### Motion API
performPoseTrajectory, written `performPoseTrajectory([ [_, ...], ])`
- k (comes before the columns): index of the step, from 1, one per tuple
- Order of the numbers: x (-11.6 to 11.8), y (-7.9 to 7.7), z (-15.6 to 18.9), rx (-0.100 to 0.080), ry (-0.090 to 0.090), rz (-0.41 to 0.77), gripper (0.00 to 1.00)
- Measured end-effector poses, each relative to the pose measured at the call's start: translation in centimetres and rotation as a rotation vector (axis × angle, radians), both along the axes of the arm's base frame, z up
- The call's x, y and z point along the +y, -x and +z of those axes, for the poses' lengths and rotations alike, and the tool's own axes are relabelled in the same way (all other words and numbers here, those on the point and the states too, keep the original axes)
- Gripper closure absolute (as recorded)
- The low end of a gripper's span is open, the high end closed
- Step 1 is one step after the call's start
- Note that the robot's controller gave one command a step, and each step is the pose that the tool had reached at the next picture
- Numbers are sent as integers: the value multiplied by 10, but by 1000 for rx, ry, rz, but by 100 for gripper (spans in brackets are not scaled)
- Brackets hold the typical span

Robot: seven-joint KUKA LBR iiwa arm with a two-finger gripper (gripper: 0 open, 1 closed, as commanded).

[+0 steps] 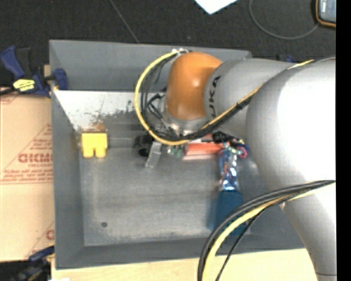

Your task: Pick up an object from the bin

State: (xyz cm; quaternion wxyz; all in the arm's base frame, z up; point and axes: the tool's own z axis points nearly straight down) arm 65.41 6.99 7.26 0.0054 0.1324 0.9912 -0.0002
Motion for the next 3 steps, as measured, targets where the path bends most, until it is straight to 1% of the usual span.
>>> performPoseTrajectory([
  [1, 0, 0, 0, 0, 0, 1, 100],
  [2, 0, 1, 13, 4, 0, 0, 100],
  [3, 0, 2, 52, 6, -1, -1, 100],
])
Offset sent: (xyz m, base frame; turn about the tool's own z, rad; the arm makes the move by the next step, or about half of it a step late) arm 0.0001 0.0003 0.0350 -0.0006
